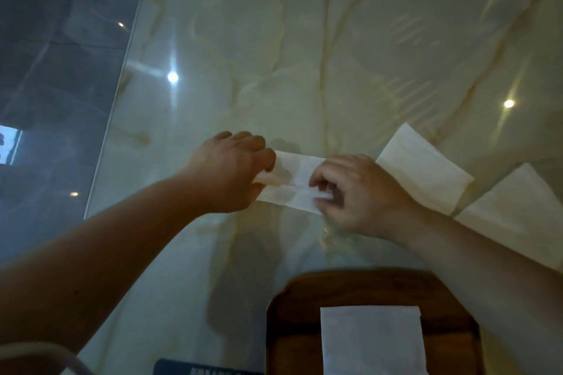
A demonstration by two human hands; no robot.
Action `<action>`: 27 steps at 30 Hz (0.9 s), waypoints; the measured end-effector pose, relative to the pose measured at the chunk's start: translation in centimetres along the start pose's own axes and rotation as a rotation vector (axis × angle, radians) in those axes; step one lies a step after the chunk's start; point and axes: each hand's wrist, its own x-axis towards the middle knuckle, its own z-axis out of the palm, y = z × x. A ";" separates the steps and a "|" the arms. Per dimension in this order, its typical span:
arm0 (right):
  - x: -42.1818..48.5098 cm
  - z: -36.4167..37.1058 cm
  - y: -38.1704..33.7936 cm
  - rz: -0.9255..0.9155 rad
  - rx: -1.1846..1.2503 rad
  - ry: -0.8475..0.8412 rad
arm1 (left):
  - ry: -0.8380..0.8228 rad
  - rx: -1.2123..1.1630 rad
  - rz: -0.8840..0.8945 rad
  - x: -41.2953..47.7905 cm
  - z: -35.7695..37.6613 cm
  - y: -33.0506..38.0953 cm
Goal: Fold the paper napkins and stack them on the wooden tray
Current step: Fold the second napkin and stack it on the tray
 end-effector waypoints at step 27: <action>-1.4 -2.0 -0.2 0.404 0.315 0.198 | 0.146 -0.576 -0.547 -1.9 -0.3 2.0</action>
